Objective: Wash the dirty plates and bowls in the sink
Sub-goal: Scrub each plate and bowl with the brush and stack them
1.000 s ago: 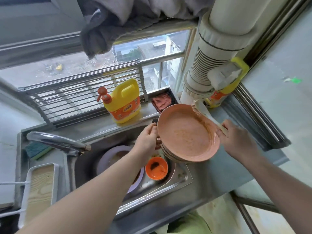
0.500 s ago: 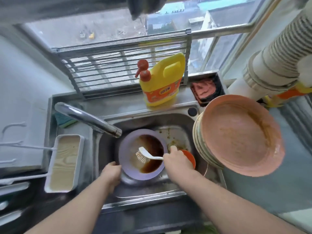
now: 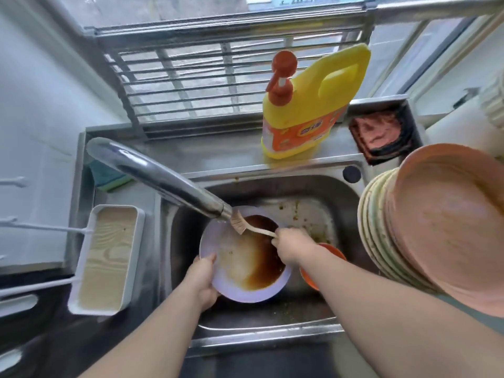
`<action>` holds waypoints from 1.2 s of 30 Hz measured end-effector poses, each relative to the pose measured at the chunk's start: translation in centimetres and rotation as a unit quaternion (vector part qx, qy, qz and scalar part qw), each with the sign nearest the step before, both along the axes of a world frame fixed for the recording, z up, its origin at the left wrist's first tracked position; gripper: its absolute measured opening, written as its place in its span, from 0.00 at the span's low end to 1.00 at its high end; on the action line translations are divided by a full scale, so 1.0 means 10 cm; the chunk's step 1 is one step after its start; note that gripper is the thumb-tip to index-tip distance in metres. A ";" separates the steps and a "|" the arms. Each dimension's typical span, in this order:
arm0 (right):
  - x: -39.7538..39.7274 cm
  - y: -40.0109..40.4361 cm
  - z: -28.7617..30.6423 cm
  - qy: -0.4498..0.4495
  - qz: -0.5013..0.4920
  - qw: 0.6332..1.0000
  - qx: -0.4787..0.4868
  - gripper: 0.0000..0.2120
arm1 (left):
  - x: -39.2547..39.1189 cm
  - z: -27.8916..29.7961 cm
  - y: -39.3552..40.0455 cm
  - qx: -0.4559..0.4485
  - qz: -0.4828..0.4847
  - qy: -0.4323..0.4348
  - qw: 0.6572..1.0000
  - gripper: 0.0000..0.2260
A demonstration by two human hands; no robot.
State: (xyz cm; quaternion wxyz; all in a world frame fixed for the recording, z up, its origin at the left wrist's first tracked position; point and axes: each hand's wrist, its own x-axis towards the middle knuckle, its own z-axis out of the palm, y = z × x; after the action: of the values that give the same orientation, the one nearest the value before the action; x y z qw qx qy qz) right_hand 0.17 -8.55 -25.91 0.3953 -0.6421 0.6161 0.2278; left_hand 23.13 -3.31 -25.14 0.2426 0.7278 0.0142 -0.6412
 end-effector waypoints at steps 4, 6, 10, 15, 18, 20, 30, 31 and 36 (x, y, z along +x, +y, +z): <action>-0.08 0.03 0.29 -0.026 -0.059 0.997 0.028 0.11 | 0.04 0.21 -0.02 -0.022 0.002 -0.025 0.999 0.11; -0.16 0.09 0.51 -0.047 -0.093 0.994 0.016 0.10 | 0.07 0.38 -0.03 -0.032 -0.019 -0.034 0.999 0.12; -0.22 0.30 0.95 -0.082 -0.155 0.984 -0.023 0.09 | 0.02 0.79 -0.10 -0.083 -0.082 -0.066 0.991 0.10; 0.06 0.59 1.38 -0.159 -0.236 0.959 -0.011 0.11 | -0.14 1.26 -0.15 -0.129 -0.191 -0.099 0.968 0.29; 0.31 0.70 1.51 -0.254 -0.320 0.913 -0.001 0.16 | -0.18 1.43 -0.16 -0.157 -0.231 -0.141 0.950 0.39; 0.43 0.78 1.56 -0.292 -0.347 0.891 0.002 0.17 | -0.20 1.45 -0.15 -0.146 -0.227 -0.175 0.947 0.33; -0.28 1.14 1.37 -0.153 -0.251 0.954 0.066 0.13 | -0.16 1.68 -0.07 -0.167 -0.224 -0.247 0.928 0.28; -0.34 1.12 1.32 -0.135 -0.257 0.955 0.055 0.11 | -0.19 1.69 -0.04 -0.173 -0.225 -0.241 0.928 0.29; 0.08 0.77 1.44 -0.140 -0.307 0.941 -0.027 0.12 | -0.38 1.50 0.10 -0.174 -0.222 -0.189 0.941 0.34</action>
State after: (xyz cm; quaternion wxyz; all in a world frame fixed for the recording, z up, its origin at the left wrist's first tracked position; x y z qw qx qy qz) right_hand 0.93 -0.90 -11.55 0.5105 -0.4577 0.7278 -0.0136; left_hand 19.37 -2.32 -10.17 0.2150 0.7668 -0.3052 -0.5222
